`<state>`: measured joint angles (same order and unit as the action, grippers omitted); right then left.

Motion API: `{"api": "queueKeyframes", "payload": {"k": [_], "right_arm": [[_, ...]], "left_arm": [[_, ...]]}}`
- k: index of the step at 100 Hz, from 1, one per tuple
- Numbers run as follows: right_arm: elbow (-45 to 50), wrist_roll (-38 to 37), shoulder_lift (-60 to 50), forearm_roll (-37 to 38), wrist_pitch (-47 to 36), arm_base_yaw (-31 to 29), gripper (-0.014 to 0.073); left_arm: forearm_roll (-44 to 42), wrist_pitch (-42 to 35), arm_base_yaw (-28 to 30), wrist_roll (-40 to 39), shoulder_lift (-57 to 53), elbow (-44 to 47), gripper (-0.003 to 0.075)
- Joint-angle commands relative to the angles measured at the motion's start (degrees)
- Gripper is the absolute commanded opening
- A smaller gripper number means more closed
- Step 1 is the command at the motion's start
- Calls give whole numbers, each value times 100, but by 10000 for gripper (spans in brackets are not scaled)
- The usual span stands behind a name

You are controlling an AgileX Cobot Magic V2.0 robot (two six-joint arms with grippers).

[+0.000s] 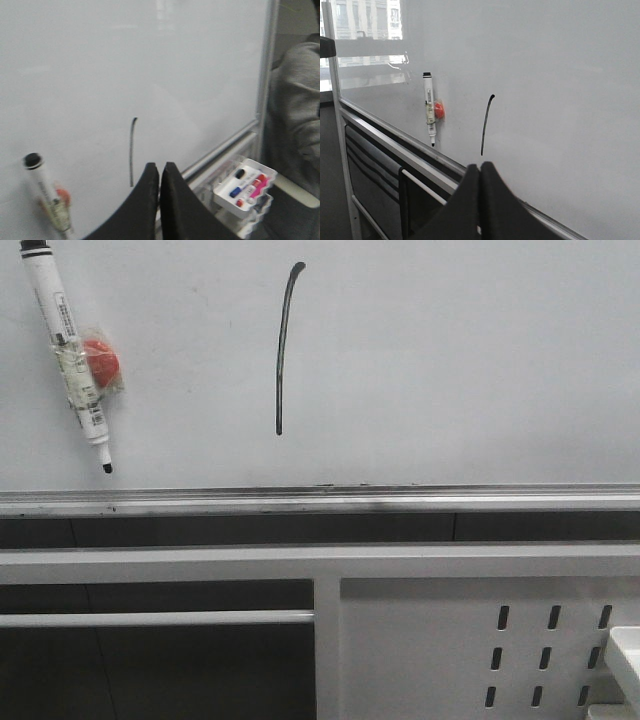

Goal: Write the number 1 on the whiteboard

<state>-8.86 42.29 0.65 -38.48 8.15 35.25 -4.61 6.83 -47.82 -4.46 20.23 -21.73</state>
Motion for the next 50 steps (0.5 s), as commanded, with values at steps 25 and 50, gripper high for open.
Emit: {"api": "queueKeyframes", "payload": {"k": [25, 50], "right_arm": [[-158, 21, 58, -56, -314, -39, -69], [-158, 21, 58, -56, -314, -39, -69]], "left_arm": [[146, -477, 2925, -50, -837, 624, -20], [564, -421, 4535, -68, -1981, 1343, -20]]}}
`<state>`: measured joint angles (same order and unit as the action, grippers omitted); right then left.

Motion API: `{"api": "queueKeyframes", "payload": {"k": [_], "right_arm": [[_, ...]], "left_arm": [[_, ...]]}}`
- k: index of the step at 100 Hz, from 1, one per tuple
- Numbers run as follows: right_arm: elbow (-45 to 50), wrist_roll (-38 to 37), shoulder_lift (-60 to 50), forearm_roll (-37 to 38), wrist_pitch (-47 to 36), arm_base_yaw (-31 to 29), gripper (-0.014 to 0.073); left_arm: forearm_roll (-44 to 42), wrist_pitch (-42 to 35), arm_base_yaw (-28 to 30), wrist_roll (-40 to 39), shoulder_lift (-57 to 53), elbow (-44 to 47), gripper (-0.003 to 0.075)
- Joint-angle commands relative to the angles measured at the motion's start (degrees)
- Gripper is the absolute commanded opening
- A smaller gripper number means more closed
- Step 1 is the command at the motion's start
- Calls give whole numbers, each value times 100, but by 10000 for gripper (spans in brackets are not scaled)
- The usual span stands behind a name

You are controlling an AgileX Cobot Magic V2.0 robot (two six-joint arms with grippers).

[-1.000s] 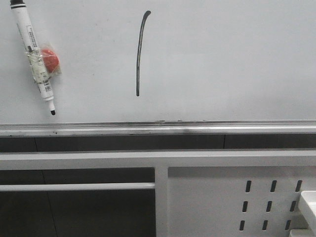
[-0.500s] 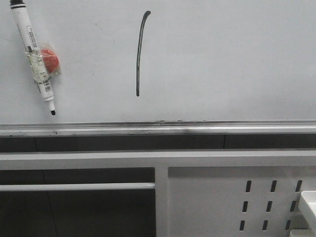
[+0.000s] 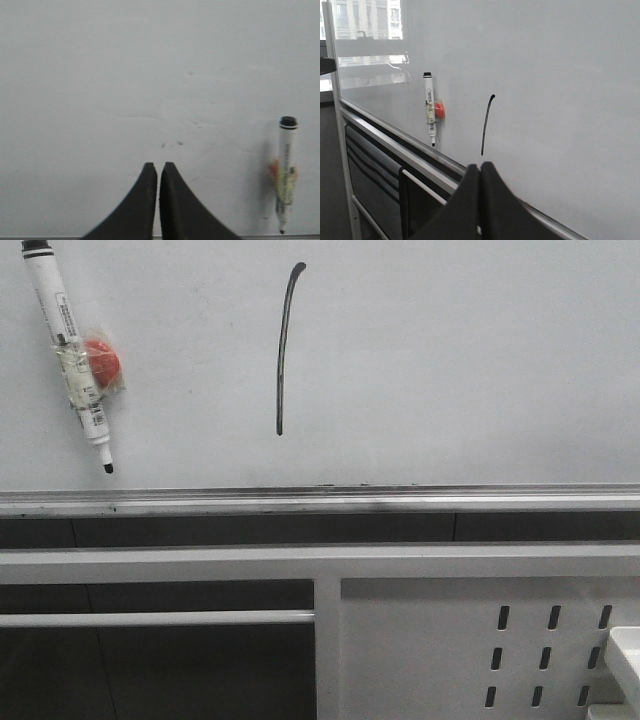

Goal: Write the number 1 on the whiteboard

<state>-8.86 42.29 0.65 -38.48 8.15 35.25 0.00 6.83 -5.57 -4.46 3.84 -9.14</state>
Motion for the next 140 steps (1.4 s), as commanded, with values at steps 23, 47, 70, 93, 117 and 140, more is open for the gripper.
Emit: {"api": "queueKeyframes", "payload": {"k": [23, 47, 70, 93, 117, 140], "right_arm": [[-149, 21, 48, -56, -302, -39, -69], [-149, 21, 48, -56, -302, -39, -69], [-149, 21, 48, -56, -302, -39, -69], [-149, 21, 48, -56, -302, -39, -69], [-149, 21, 48, -56, -302, -39, -69], [-100, 21, 48, -56, -353, -39, -69]], "left_arm": [[146, -479, 406, -68, -500, 888, -20], [45, 584, 406, -68, -500, 1134, -20], [217, 1032, 406, -68, -500, 1134, -20], [309, 1055, 406, -68, -500, 1134, -20], [309, 1055, 406, -68, -500, 1134, -20], [309, 1055, 406, -68, -500, 1134, -20]]}}
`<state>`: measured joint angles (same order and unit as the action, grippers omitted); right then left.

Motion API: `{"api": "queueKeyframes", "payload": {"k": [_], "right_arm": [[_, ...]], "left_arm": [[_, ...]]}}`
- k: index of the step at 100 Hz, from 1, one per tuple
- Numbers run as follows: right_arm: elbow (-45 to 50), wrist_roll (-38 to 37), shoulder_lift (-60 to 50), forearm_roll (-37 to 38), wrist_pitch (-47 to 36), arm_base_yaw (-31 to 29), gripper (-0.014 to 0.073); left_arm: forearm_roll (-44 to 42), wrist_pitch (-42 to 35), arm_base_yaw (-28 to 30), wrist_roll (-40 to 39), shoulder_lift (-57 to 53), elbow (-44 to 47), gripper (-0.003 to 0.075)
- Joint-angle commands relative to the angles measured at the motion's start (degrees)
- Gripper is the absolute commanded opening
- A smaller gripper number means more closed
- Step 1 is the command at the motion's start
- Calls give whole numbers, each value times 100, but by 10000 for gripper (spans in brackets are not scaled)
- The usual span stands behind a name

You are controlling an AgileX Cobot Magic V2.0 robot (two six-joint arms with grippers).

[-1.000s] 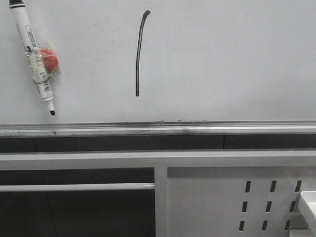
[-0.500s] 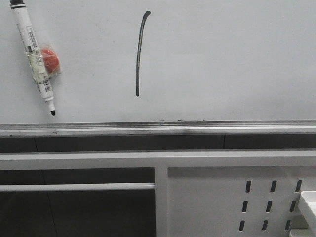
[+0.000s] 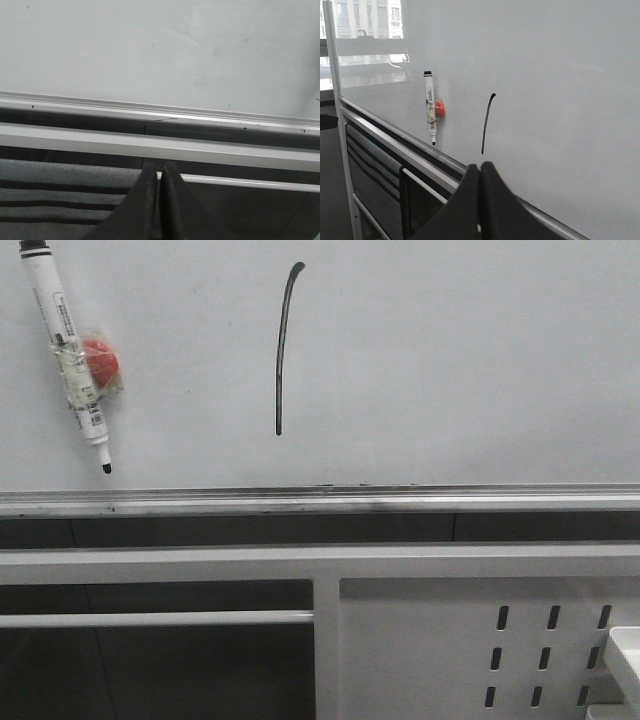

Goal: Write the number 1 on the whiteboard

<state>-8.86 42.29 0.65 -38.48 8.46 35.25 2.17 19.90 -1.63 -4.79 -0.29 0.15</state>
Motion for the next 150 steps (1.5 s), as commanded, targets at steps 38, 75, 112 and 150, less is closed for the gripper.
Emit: {"api": "queueKeyframes", "payload": {"k": [38, 75, 112, 150], "right_arm": [[846, -3499, 48, 3817, -1209, -120, -69], [1001, -3621, -73, 3848, 347, -2320, -69], [1001, -3643, -236, 3768, 755, -4282, -69], [1001, -3655, -236, 3734, 951, -4282, -69]], "left_arm": [[92, -252, 12, -36, -87, 205, -20], [92, -252, 12, -36, -87, 205, -20], [92, -252, 12, -36, -87, 205, -20], [92, -252, 12, -36, -87, 205, -20]]}}
